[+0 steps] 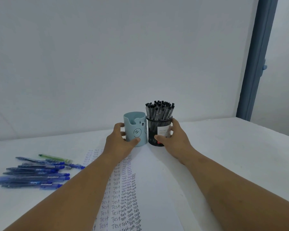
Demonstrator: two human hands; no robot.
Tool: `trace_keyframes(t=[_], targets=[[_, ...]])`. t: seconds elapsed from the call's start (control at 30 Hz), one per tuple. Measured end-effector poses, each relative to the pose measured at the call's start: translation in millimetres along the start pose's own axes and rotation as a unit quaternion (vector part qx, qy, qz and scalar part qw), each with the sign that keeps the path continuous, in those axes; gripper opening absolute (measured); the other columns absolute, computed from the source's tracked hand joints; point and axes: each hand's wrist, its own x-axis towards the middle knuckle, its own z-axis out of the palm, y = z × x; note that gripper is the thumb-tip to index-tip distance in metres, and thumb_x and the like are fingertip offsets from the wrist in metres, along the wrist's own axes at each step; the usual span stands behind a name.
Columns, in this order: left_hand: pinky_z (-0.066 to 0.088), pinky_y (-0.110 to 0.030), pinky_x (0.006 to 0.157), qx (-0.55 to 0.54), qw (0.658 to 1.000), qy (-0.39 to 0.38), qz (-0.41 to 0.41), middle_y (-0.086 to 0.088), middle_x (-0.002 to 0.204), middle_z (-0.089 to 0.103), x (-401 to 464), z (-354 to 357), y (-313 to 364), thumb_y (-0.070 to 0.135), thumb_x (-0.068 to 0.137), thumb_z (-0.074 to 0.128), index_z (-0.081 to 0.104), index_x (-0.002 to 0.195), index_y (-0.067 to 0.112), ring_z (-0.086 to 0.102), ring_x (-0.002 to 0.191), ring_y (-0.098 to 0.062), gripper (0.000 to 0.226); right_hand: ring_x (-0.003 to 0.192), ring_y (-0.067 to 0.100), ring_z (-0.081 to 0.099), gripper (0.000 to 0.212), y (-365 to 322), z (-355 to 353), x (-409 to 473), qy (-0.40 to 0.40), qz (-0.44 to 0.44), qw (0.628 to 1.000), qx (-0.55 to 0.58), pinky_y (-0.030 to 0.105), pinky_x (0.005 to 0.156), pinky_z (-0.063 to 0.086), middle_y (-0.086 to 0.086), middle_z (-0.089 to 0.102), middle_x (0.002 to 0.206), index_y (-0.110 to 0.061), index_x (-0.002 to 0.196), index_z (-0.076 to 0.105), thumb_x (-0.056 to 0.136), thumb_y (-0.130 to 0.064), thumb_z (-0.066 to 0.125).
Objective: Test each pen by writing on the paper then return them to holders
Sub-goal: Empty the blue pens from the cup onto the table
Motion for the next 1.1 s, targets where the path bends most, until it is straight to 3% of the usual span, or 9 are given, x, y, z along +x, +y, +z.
trace_keyframes(t=[0.4,0.63,0.73,0.8,0.87,0.97,1.03,1.1], targets=[[0.046,-0.027,0.079,0.005,1.0,0.006,-0.009,0.0,0.12,0.062,-0.8,-0.2,1.1,0.034,0.083,0.081,0.038,0.142,0.024,0.063,0.105,-0.018,0.073,0.103,0.017,0.066,0.074,-2.5,2.5,-1.9,0.013,-0.003,1.0,0.001,0.034,0.087,0.056,-0.005,0.061,0.12,-0.032,0.141,0.041,0.082,-0.017,0.081],[0.046,-0.026,0.076,-0.002,1.0,0.011,-0.018,-0.001,0.127,0.062,0.4,0.7,0.4,0.033,0.083,0.08,0.034,0.146,0.026,0.063,0.106,-0.018,0.078,0.107,0.015,0.063,0.085,-4.6,1.0,-1.7,0.014,0.013,1.0,-0.009,0.014,0.065,0.044,-0.004,0.059,0.124,-0.029,0.148,0.034,0.079,-0.02,0.083],[0.042,-0.025,0.075,-0.018,0.999,0.035,-0.023,-0.001,0.133,0.056,-0.1,-0.7,4.6,0.032,0.082,0.081,0.03,0.148,0.028,0.058,0.108,-0.019,0.083,0.109,0.013,0.058,0.094,-10.0,1.3,-3.4,0.016,0.027,0.999,-0.014,0.016,0.07,0.043,-0.004,0.055,0.126,-0.025,0.152,0.028,0.077,-0.021,0.084],[0.043,-0.026,0.082,-0.043,0.996,0.081,0.0,0.001,0.132,0.054,-0.9,-3.0,10.7,0.035,0.083,0.08,0.033,0.145,0.029,0.054,0.113,-0.019,0.078,0.115,0.015,0.05,0.093,-15.8,2.1,-5.5,0.062,0.03,0.997,-0.034,0.023,0.082,0.043,-0.001,0.046,0.133,-0.023,0.151,0.026,0.077,-0.02,0.082],[0.042,-0.026,0.088,-0.086,0.985,0.146,0.044,0.003,0.129,0.055,-1.6,-7.5,20.4,0.033,0.085,0.077,0.039,0.138,0.029,0.053,0.115,-0.017,0.066,0.121,0.017,0.045,0.079,-21.3,3.7,-7.3,0.145,-0.018,0.988,-0.047,0.026,0.089,0.04,0.0,0.041,0.133,-0.019,0.143,0.033,0.078,-0.017,0.077],[0.044,-0.019,0.086,-0.155,0.953,0.24,0.104,0.007,0.116,0.061,-4.1,-18.5,44.2,0.026,0.087,0.074,0.049,0.124,0.026,0.058,0.107,-0.013,0.044,0.1,0.013,0.048,0.048,-36.2,8.7,-14.6,0.222,-0.178,0.958,-0.034,0.019,0.081,0.037,-0.001,0.047,0.113,-0.012,0.12,0.048,0.077,-0.005,0.069],[0.048,-0.021,0.086,-0.194,0.935,0.271,0.118,0.011,0.103,0.063,-5.7,-27.6,64.3,0.023,0.089,0.071,0.054,0.114,0.024,0.06,0.097,-0.005,0.03,0.083,0.005,0.048,0.031,-46.1,16.0,-23.7,0.163,-0.271,0.947,-0.045,0.013,0.073,0.037,-0.003,0.052,0.098,-0.014,0.104,0.057,0.078,-0.002,0.068],[0.048,-0.016,0.078,-0.207,0.929,0.28,0.123,0.014,0.092,0.063,-6.3,-37.1,83.3,0.023,0.09,0.069,0.058,0.106,0.023,0.058,0.082,0.006,0.019,0.079,-0.001,0.048,0.018,-50.6,25.9,-36.8,0.028,-0.304,0.947,-0.102,0.012,0.071,0.037,-0.005,0.056,0.094,-0.018,0.099,0.066,0.084,-0.012,0.073]])
